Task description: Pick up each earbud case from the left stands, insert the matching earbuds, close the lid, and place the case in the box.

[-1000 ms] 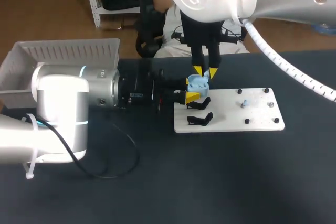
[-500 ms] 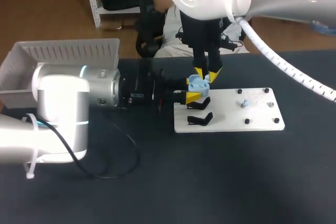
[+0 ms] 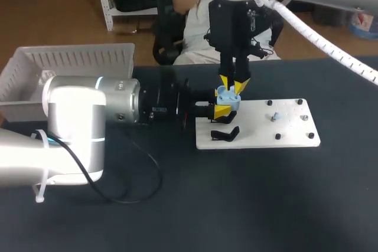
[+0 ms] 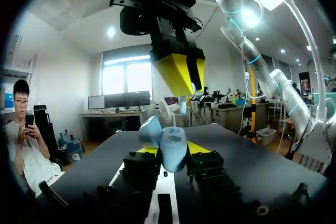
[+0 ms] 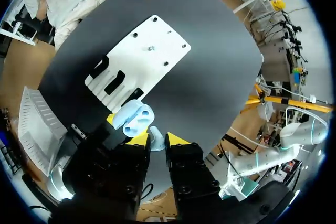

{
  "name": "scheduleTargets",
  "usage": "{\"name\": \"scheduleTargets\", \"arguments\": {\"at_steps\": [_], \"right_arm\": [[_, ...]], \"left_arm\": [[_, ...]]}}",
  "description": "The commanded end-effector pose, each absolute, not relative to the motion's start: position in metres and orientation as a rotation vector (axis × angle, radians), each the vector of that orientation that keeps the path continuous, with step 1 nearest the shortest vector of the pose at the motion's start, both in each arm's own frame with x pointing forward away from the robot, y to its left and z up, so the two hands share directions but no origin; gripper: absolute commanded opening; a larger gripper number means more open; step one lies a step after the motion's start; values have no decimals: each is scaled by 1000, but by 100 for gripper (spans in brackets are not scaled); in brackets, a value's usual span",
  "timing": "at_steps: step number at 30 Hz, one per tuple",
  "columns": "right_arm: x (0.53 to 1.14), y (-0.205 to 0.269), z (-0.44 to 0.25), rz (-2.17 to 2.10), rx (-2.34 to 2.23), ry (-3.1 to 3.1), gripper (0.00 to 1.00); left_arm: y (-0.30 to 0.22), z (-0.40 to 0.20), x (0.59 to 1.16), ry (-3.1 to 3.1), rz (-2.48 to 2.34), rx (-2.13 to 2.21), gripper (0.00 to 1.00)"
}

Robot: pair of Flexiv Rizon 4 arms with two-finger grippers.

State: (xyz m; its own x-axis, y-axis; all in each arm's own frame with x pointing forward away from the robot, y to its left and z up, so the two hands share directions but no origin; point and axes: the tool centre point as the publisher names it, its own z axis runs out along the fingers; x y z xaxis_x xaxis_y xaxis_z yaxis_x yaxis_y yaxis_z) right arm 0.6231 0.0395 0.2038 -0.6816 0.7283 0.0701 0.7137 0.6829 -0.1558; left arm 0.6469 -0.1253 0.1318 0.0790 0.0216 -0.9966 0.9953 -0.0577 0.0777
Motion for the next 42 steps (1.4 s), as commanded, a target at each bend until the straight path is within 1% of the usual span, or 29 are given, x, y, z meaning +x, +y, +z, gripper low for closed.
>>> {"name": "scheduleTargets", "arguments": {"at_steps": [1, 26, 42], "right_arm": [[626, 42, 205, 186, -1189, -2760, 0], [626, 43, 198, 164, -1296, -2792, 0], [633, 42, 192, 249, -1325, -2776, 0]], "left_arm": [[-127, 130, 648, 1136, -1180, 1301, 0], [-127, 130, 648, 1136, -1180, 1301, 0], [-127, 130, 648, 1136, -1180, 1301, 0]]}}
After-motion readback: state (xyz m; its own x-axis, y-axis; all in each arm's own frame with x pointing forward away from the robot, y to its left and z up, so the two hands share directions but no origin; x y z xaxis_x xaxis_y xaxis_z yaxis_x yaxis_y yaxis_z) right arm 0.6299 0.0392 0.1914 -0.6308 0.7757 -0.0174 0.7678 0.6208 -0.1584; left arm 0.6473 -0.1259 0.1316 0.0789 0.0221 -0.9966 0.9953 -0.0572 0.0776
